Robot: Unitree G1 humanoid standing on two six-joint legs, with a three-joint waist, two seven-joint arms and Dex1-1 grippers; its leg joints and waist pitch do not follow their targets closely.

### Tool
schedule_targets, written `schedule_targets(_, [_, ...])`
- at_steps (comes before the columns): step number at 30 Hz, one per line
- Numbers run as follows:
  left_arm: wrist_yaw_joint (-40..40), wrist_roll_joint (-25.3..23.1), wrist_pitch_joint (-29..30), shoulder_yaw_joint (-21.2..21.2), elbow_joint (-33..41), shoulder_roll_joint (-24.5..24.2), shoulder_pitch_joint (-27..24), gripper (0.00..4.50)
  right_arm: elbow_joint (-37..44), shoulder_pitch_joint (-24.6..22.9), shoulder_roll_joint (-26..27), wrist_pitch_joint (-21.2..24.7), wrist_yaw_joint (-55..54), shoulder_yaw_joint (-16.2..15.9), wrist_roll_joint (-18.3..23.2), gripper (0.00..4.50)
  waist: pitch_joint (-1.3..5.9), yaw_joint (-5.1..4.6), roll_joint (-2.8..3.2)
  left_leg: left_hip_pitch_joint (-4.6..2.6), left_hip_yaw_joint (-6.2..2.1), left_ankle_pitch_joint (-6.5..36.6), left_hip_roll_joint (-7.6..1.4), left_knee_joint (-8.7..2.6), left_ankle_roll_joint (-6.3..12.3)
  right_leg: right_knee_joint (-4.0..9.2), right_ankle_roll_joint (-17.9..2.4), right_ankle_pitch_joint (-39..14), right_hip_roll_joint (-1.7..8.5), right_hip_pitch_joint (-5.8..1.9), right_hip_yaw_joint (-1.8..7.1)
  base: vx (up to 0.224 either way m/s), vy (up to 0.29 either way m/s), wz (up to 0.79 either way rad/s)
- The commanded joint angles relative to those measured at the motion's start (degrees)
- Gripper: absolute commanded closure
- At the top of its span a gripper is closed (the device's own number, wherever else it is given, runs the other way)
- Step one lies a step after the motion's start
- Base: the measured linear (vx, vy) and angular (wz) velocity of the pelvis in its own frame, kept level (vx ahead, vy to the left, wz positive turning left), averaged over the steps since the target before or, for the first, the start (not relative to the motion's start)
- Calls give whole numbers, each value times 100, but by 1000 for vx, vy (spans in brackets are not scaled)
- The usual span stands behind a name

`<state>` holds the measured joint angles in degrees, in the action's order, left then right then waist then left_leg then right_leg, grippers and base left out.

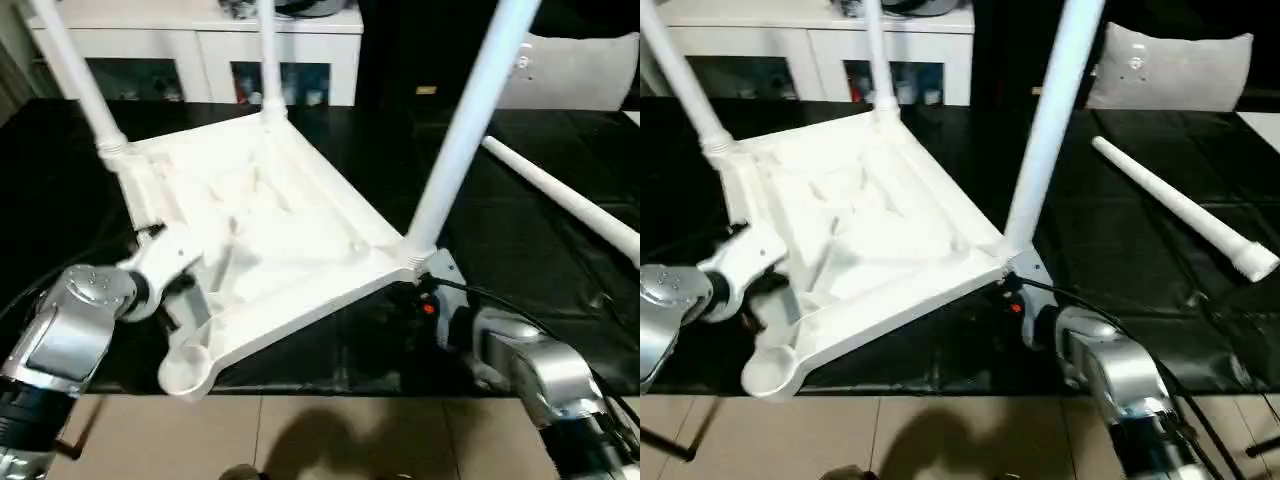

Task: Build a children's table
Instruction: Rotate table base

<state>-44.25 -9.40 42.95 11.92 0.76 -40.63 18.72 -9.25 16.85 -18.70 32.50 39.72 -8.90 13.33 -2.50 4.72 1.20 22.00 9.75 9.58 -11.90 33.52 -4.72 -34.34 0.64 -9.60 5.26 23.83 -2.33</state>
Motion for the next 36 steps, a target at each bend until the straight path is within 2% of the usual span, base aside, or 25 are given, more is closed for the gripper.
schedule_targets(1, [-264, -141, 86, 244, 173, -204, -98, 446, -118, 109, 46, -107, -51, -75, -82, 0, 350, -6, 53, -98, 3, 1591, -25, -436, -127, 350, -1033, -1233, 149, -244, 124, 0, 0, 0])
schedule_targets(2, [-446, -131, 79, 347, 246, -315, -167, 446, -255, 203, 101, -161, -68, -65, -92, 0, 346, -13, 78, -101, 9, 1594, -23, -433, -127, 349, -1037, -1217, 141, -237, 128, 0, 0, 0])
schedule_targets(4, [-600, -87, 69, 418, 309, -386, -221, 446, -412, 304, 155, -224, -94, -54, -114, 0, 341, -24, 88, -115, 10, 1651, -28, -438, -141, 357, -1060, -1243, 138, -228, 127, 0, 0, 0])
schedule_targets(6, [-859, 124, 12, 506, 470, -414, -312, 446, -814, 541, 283, -416, -213, -36, -210, 0, 325, -72, 46, -109, -2, 1882, -19, -454, -183, 369, -1076, -1488, 144, -226, 117, 0, 0, 0])
schedule_targets(10, [-1149, 418, -182, 616, 624, -380, -355, 446, -1474, 893, 453, -728, -324, -21, -326, 0, 313, -120, 48, -120, -13, 2126, -21, -456, -213, 397, -1053, -1873, 157, -200, 118, 0, 0, 0])
schedule_targets(12, [-1207, 469, -171, 630, 653, -376, -358, 446, -1605, 956, 477, -802, -344, -26, -363, 0, 312, -127, 46, -116, -4, 2080, -16, -453, -211, 389, -1038, -1813, 145, -203, 124, 0, 0, 0])
schedule_targets(13, [-1394, 787, -244, 569, 804, -192, -414, 446, -1817, 1084, 533, -914, -409, -16, -408, 0, 326, -137, 0, -113, 6, 1975, -17, -443, -184, 379, -1042, -1692, 142, -213, 126, 0, 0, 0])
schedule_targets(15, [-1394, 787, -244, 569, 804, -192, -414, 446, -1817, 1084, 533, -914, -409, -16, -408, 0, 343, -123, 30, -112, 9, 1777, -18, -434, -175, 348, -1115, -1490, 141, -223, 127, 0, 0, 0])
schedule_targets(16, [-1610, 994, -413, 583, 834, -65, -406, 446, -2011, 1210, 587, -1024, -440, 17, -425, 0, 342, -126, 15, -105, 13, 1718, -20, -433, -159, 346, -1127, -1406, 140, -231, 128, 0, 0, 0])
schedule_targets(18, [-1640, 1019, -463, 619, 820, 0, -387, 446, -2113, 1267, 609, -1088, -453, 23, -449, 0, 361, -124, 27, -102, 19, 1564, -14, -417, -126, 317, -1190, -1160, 131, -243, 122, 0, 0, 0])
schedule_targets(19, [-1610, 1023, -549, 681, 734, 151, -331, 446, -2196, 1320, 624, -1138, -473, 26, -471, 0, 362, -150, -10, -83, 30, 1476, -10, -412, -90, 307, -1223, -1019, 128, -264, 121, 0, 0, 0])
schedule_targets(21, [-1569, 1018, -612, 732, 660, 278, -286, 446, -2259, 1358, 635, -1176, -488, 27, -489, 0, 360, -155, -2, -83, 35, 1456, -9, -406, -59, 312, -1234, -1034, 134, -266, 122, 0, 0, 0])
schedule_targets(24, [-1223, 1018, -1093, 857, 118, 984, 16, 446, -2400, 1457, 635, -1275, -478, 27, -527, 0, 348, -144, -15, -99, 44, 1612, -8, -399, -61, 361, -1131, -1425, 145, -261, 130, 0, 0, 0])
schedule_targets(26, [-1077, 995, -1216, 875, -88, 1205, 133, 446, -2447, 1479, 623, -1318, -481, 19, -551, 0, 346, -141, -13, -93, 42, 1645, -7, -401, -74, 377, -1086, -1523, 143, -252, 129, 0, 0, 0])
schedule_targets(28, [-991, 981, -1290, 896, -226, 1367, 219, 446, -2503, 1498, 616, -1367, -482, 23, -567, 0, 361, -137, -27, -85, 35, 1589, -12, -394, -77, 358, -1067, -1444, 146, -266, 127, 0, 0, 0])
schedule_targets(32, [-752, 1071, -1497, 937, -763, 2225, 582, 446, -2618, 1524, 579, -1469, -459, 81, -623, 0, 380, -139, -46, -69, 57, 1352, 2, -360, 23, 352, -1134, -1175, 134, -285, 127, 0, 0, 0])
schedule_targets(33, [-752, 1071, -1497, 937, -763, 2225, 582, 446, -2618, 1524, 579, -1469, -459, 81, -623, 0, 383, -125, -47, -77, 61, 1318, -1, -352, 33, 355, -1151, -1134, 134, -283, 127, 0, 0, 0])
schedule_targets(34, [-752, 1071, -1497, 937, -763, 2225, 582, 446, -2618, 1524, 579, -1469, -459, 81, -623, 0, 390, -99, -56, -54, 48, 1241, -7, -357, 72, 333, -1169, -1080, 152, -312, 116, 0, 0, 0])
schedule_targets(36, [-405, 915, -1784, 948, -1283, 2609, 791, 446, -2666, 1558, 555, -1553, -535, 150, -655, 0, 376, -117, -34, -54, 55, 1270, 2, -354, 104, 352, -1149, -1122, 132, -290, 114, 0, 0, 0])
